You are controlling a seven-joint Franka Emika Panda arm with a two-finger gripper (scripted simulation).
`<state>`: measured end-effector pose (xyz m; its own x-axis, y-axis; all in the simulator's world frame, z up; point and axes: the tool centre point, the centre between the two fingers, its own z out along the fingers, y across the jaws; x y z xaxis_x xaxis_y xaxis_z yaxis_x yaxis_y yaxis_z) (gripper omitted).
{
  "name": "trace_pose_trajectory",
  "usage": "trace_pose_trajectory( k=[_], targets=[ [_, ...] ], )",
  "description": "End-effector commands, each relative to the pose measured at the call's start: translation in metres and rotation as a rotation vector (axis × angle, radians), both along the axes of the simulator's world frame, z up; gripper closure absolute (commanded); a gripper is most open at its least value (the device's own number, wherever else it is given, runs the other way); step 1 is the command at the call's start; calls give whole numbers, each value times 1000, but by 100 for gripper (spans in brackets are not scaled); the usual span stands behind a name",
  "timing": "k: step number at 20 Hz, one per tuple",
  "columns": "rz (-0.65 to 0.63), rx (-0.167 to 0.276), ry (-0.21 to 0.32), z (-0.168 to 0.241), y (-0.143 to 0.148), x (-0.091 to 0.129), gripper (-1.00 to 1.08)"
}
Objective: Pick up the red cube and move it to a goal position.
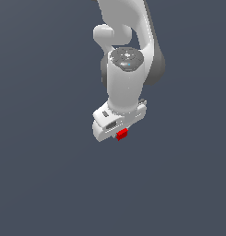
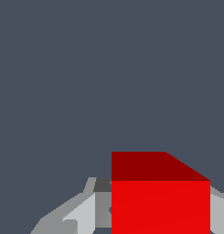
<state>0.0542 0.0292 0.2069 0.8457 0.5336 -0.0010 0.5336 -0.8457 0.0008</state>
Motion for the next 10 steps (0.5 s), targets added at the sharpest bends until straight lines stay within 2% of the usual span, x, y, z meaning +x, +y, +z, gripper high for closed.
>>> trace_pose_trajectory(
  k=[1,10],
  targets=[
    [0,0,0,30,5,-5,108],
    [1,1,0,131,21,-18,108]
  ],
)
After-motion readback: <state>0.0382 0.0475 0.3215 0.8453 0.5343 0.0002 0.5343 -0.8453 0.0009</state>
